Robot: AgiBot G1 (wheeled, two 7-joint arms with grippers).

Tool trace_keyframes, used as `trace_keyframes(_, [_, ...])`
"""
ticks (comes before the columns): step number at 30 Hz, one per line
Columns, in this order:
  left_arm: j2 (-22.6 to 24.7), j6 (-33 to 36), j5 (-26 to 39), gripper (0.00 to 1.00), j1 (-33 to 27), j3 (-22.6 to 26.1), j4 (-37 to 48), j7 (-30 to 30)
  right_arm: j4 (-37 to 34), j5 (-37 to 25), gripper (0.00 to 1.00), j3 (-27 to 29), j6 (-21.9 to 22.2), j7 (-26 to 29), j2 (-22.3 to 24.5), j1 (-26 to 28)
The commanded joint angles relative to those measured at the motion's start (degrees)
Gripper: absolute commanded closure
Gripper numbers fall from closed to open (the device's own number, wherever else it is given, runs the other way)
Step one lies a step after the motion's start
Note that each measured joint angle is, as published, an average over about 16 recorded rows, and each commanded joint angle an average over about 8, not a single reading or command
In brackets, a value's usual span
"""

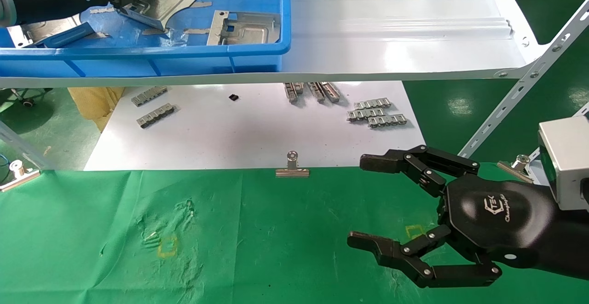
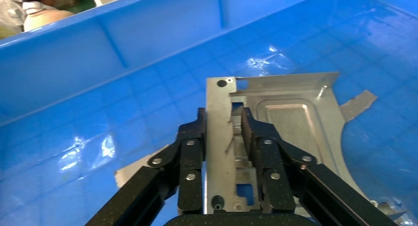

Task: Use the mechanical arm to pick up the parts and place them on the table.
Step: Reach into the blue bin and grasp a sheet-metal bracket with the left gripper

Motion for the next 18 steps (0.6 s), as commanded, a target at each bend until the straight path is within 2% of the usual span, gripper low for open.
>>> trace_keyframes(1, [0.0, -0.4, 0.2, 1.0, -0.1, 0.1, 0.2, 0.1, 0.0, 0.0, 0.0, 0.0, 0.0, 0.0, 0.0, 0.0])
trace_keyframes(6, [0.1, -4.1, -0.8, 1.0, -0.3, -0.6, 0.0, 0.3, 0.0, 0.0, 0.0, 0.0, 0.0, 0.0, 0.0, 0.0])
trace_keyframes(10, [-0.9, -1.6, -2.4, 1.0, -0.9, -1.6, -1.1, 0.9, 0.0, 0.0, 0.0, 0.0, 0.0, 0.0, 0.0, 0.0])
trace_keyframes(14, [-3.2, 8.1, -4.0, 1.0, -1.3, -2.6, -3.0, 2.1, 0.0, 0.0, 0.0, 0.0, 0.0, 0.0, 0.0, 0.0])
trace_keyframes(18, [-6.2, 24.2, -6.0, 1.0, -1.0, -3.5, -5.4, 4.1, 0.0, 0.0, 0.0, 0.0, 0.0, 0.0, 0.0, 0.0])
